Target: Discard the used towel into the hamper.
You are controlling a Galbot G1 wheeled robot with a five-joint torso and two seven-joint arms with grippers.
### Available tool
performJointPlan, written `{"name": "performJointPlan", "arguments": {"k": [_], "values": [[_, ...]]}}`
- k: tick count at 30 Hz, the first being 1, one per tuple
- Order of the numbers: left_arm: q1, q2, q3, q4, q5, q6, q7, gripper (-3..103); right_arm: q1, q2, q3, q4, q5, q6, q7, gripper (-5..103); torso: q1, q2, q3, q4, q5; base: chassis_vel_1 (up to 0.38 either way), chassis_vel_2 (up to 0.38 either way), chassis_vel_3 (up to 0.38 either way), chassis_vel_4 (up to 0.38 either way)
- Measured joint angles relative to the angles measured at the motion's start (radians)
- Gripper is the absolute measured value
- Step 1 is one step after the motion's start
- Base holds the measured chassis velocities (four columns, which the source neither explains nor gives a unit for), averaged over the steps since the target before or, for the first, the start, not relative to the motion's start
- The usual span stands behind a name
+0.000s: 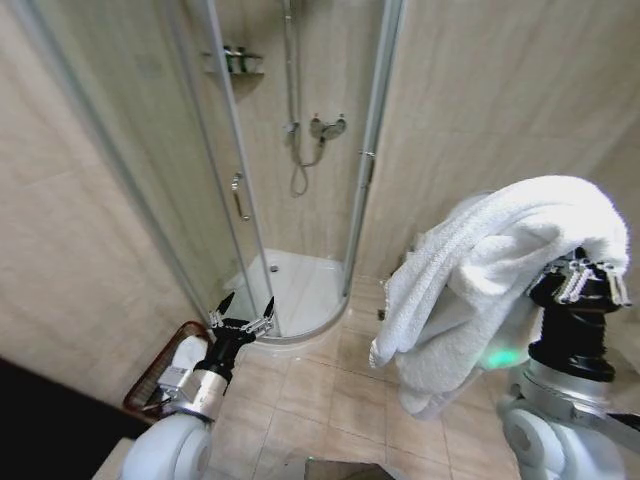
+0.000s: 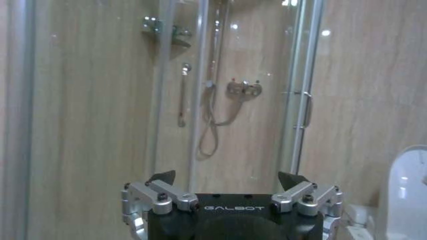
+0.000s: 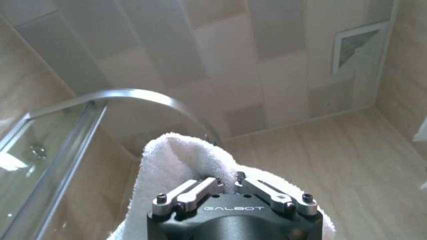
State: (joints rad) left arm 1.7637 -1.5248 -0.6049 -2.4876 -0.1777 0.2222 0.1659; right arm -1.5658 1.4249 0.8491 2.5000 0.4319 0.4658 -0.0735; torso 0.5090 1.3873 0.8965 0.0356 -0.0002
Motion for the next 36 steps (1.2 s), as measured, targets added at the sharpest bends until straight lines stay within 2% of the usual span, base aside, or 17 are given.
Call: {"name": "performJointPlan", "arguments": {"k": [6,21,27,36], "values": [[0.0,0.0,0.0,0.0,0.0,0.0,0.0,100,-0.001,-0.002,0.003,0.0,0.0,-0.007,-0.002,3,0.0,0.0,0.0,-0.0007,0.0003,0.009,0.004,0.006,0.006],[0.0,0.0,0.0,0.0,0.0,0.0,0.0,100,-0.007,-0.003,0.002,0.0,-0.002,-0.008,-0.004,3,0.001,0.001,0.001,-0.0004,0.0001,0.026,0.022,-0.03,-0.034],[0.0,0.0,0.0,0.0,0.0,0.0,0.0,100,-0.009,-0.006,-0.009,0.0,0.047,0.013,-0.039,3,0.001,0.001,0.001,-0.0004,0.0001,0.06,0.041,-0.044,-0.044],[0.0,0.0,0.0,0.0,0.0,0.0,0.0,100,0.004,-0.012,-0.011,0.0,0.054,0.019,-0.054,3,-0.009,-0.019,-0.009,-0.0004,0.0004,0.004,0.003,0.011,0.012]]}}
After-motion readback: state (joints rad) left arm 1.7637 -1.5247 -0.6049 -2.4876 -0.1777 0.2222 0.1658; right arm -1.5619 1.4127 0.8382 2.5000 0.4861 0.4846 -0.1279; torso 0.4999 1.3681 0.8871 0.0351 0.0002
